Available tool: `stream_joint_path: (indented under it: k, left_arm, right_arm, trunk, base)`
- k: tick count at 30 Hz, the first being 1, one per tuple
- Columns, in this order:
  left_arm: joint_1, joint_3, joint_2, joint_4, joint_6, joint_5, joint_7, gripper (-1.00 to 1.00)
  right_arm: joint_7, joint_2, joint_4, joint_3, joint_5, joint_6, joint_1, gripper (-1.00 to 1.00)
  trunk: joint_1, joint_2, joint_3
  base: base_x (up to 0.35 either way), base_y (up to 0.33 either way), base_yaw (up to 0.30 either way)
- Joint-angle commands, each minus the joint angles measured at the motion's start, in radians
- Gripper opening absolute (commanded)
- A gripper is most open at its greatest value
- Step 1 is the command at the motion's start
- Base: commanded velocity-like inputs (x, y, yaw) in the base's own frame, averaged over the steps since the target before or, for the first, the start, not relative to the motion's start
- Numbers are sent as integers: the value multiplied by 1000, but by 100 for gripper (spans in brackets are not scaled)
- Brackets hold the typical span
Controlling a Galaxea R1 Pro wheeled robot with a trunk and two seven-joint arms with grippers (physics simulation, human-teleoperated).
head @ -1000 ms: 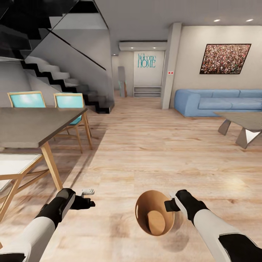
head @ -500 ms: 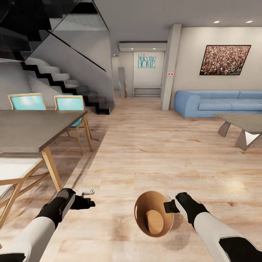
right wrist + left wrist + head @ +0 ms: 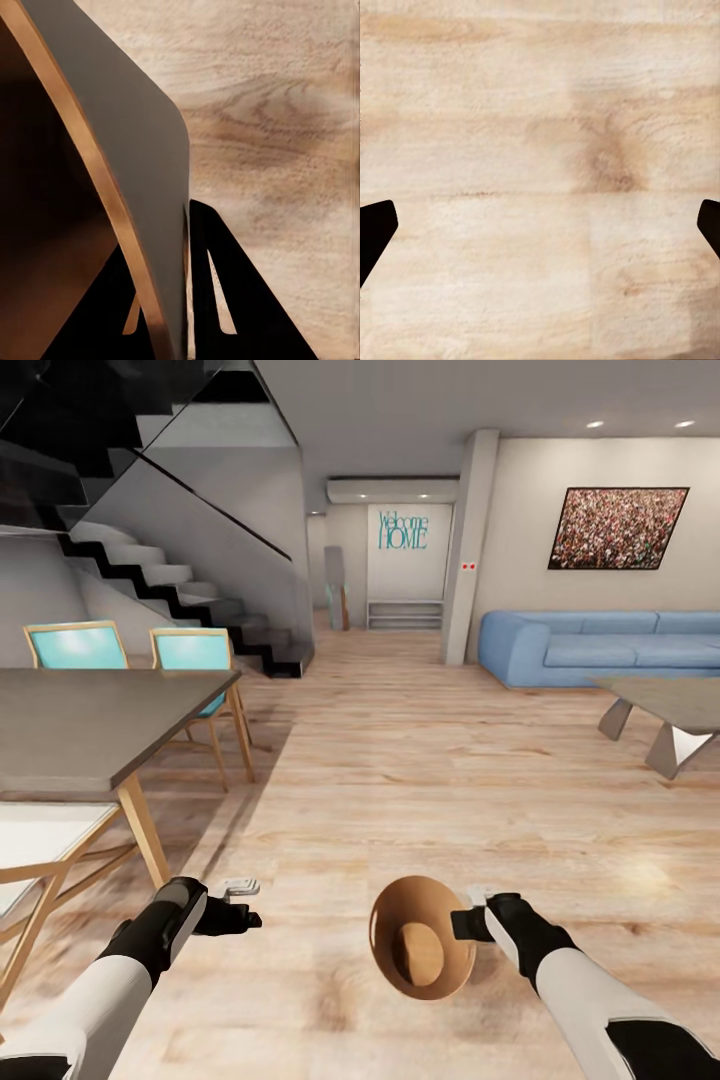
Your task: Put the three can of soda from the living room inside the tash can in the kitchen.
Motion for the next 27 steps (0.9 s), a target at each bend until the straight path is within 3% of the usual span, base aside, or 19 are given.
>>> stream_joint_path:
  k: [1,11,22,25,27]
  left_arm:
    - [0,0,0,0,0,0,0,100]
    - [0,0,0,0,-1,0,0,100]
    - [0,-1,0,3,-3,-3,4,100]
    - [4,-8,1,6,-23,-4,20,100]
    - [8,-21,0,9,-72,-3,37,100]
  right_arm:
    - [8,-1,-1,-6,-14,-1,0,-100]
    - [9,-14,2,-8,-10,-8,1,-100]
    - [49,-124,-1,-4,0,-155,70,-100]
    - [84,-156,-1,-3,-1,-191,90,-100]
    - [105,-169,0,-2,-1,-225,105,-100]
  trunk:
    - [-4,7,3]
    - [-42,77,35]
    - [-85,154,80]
    - [-96,175,92]
    - [-104,189,100]
  base:
    - [0,0,0]
    - [0,0,0]
    - [0,0,0]
    - [0,0,0]
    - [0,0,0]
